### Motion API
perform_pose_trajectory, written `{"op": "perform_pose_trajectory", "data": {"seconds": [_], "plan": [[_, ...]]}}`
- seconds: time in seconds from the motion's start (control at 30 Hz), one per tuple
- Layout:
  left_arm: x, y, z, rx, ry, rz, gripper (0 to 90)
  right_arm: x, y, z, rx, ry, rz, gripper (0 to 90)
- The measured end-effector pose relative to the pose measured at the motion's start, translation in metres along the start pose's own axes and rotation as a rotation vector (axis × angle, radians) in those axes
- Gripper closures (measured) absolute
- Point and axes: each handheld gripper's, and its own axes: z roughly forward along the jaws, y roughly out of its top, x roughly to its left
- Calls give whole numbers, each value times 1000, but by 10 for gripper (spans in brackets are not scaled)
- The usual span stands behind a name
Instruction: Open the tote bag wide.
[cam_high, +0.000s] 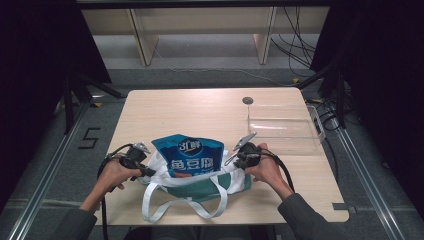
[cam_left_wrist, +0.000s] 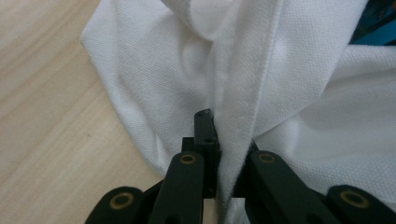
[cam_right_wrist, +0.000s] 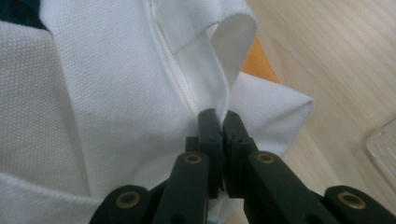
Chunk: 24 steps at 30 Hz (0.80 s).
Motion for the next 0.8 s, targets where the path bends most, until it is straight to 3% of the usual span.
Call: {"op": "perform_pose_trajectory", "data": {"seconds": [0.1, 0.13, 0.23, 0.37, 0.4, 0.47, 0.5, 0.63, 0.73, 0.8], "plan": [[7, 3, 1, -2, -1, -13, 861, -6, 4, 3, -12, -23, -17, 888], [8, 3, 1, -12, -5, -29, 861, -7, 6, 3, -7, -21, -7, 888], [11, 5, 2, -11, 1, -26, 861, -10, 9, 4, -8, -22, 10, 887], [10, 5, 1, -15, 8, -28, 859, -13, 12, 5, -15, -29, -7, 883], [9, 5, 1, -8, 11, -27, 859, -12, 12, 3, -15, -31, 9, 880], [8, 4, 0, -11, 4, -49, 855, -12, 12, -1, -34, -38, -6, 863], [10, 5, -1, -10, 9, -12, 853, -11, 13, -5, -40, -45, 24, 848], [8, 4, -7, -21, 12, -37, 797, -7, 11, -24, -125, -47, 47, 731], [9, 4, -16, -31, 15, -33, 709, -3, 9, -45, -191, -34, 16, 692], [9, 3, -26, -57, 5, -42, 653, 1, 9, -57, -223, 0, -7, 663]]}}
